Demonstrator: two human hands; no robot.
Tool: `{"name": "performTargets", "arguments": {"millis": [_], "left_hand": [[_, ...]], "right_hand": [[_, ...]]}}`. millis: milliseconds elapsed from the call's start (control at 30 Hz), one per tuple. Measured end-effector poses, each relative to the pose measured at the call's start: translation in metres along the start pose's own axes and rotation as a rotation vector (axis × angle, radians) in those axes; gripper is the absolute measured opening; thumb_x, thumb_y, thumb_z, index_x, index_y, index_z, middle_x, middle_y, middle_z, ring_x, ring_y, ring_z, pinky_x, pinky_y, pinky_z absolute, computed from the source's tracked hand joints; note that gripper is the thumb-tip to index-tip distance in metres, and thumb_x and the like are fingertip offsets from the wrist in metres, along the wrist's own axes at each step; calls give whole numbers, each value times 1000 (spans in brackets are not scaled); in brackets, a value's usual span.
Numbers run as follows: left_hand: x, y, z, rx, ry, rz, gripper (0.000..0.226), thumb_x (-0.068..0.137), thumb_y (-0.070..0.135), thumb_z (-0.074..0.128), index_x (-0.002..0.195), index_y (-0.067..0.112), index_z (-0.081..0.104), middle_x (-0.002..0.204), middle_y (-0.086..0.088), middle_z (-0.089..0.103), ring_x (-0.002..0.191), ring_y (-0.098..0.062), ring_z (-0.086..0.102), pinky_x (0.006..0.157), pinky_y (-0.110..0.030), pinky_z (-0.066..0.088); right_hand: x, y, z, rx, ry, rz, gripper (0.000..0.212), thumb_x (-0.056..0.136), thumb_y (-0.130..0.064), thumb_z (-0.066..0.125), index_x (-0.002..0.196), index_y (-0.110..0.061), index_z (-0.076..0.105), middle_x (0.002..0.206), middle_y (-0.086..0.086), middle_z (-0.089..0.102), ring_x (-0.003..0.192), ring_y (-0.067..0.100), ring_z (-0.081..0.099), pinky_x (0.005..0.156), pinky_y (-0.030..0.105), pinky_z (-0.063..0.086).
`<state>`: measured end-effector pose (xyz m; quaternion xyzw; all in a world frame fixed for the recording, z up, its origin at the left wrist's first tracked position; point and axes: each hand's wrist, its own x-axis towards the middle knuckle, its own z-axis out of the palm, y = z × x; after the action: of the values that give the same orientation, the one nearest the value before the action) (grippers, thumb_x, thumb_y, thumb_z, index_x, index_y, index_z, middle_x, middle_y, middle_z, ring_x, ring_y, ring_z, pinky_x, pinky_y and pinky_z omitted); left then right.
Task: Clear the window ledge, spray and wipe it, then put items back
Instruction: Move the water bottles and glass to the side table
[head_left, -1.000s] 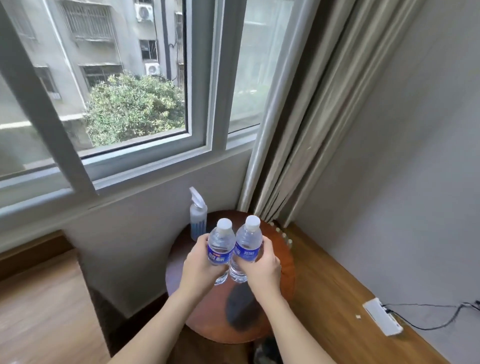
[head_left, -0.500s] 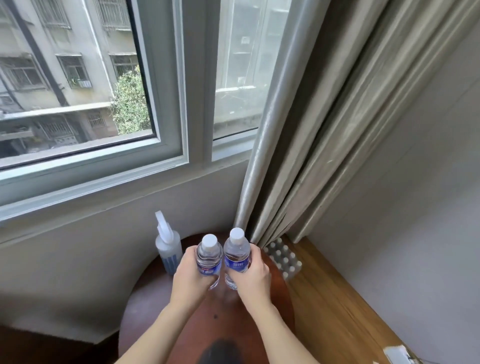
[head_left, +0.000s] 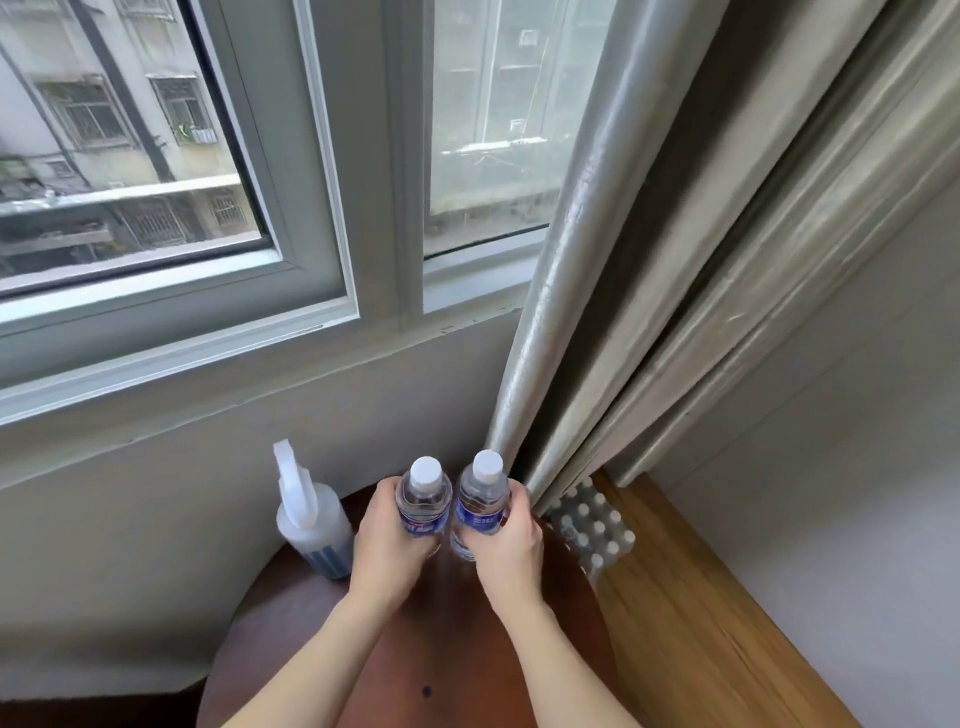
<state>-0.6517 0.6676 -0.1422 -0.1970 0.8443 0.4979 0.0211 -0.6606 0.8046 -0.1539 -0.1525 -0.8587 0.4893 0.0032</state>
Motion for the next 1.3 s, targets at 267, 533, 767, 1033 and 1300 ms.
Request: {"name": "performTargets", "arguments": {"millis": [267, 533, 767, 1033, 1300], "left_hand": [[15, -5, 10, 1, -18, -2, 48, 67, 24, 82, 98, 32, 46, 90, 17, 62, 83, 3, 56, 65, -25, 42], [14, -10, 3, -1, -39, -19, 61, 62, 22, 84, 109, 34, 46, 98, 14, 65, 93, -16, 62, 77, -36, 51], [-6, 10, -10, -86, -85, -3, 62, 50, 32, 80, 99, 41, 43, 97, 16, 64, 92, -5, 61, 80, -33, 51], [-44, 29, -46, 23, -94, -4, 100, 64, 21, 91, 145, 9, 34, 136, -1, 50, 130, -19, 47, 92, -22, 33], [-90, 36, -99, 98, -102, -18, 98, 67, 22, 89, 147, 14, 34, 145, -6, 46, 132, -23, 46, 105, -37, 41]], "right_hand": [[13, 2, 0, -19, -65, -20, 66, 67, -24, 90, 123, -20, 56, 115, 0, 71, 107, 25, 64, 82, 25, 43], [10, -2, 0, -19, -93, -18, 72, 68, -23, 90, 130, -21, 53, 122, -1, 68, 111, 22, 62, 86, 23, 42], [-2, -17, -8, -25, -115, -18, 81, 68, -22, 88, 138, -23, 47, 134, -2, 61, 122, 19, 57, 99, 29, 44], [-36, -53, -36, -132, -146, -5, 98, 75, -25, 86, 153, -12, 28, 156, 9, 37, 143, 26, 36, 114, 33, 30], [-88, -81, -46, -214, -193, -37, 93, 74, -31, 86, 149, -10, 35, 149, 12, 42, 139, 28, 39, 114, 36, 31]]}}
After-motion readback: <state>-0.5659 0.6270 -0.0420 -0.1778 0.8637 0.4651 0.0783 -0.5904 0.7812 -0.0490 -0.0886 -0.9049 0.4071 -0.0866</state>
